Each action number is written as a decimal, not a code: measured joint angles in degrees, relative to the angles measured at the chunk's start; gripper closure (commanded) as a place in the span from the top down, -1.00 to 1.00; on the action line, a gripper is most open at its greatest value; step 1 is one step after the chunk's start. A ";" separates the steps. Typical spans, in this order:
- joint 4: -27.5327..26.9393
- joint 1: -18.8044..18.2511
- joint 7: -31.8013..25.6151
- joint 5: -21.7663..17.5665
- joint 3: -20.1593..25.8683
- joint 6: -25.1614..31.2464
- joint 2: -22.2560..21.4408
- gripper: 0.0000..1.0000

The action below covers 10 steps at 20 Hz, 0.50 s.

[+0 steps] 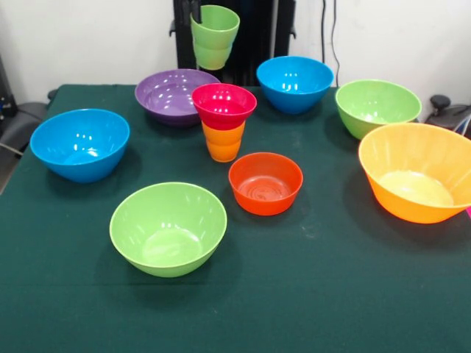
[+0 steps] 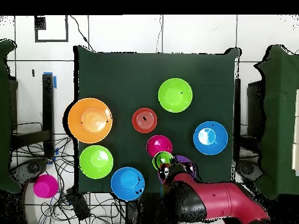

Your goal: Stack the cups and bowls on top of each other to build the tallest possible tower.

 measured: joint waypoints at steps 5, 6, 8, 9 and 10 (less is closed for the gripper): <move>0.38 1.65 0.00 0.00 -2.09 -1.97 0.27 -1.00; 0.39 1.88 0.00 0.00 -2.36 -2.16 0.41 -1.00; 0.39 2.12 0.00 0.01 -2.67 -2.34 0.64 -1.00; 0.39 2.43 0.00 0.00 -3.19 -2.53 1.15 -1.00; 0.39 2.59 0.00 -0.04 -3.49 -2.64 1.41 -1.00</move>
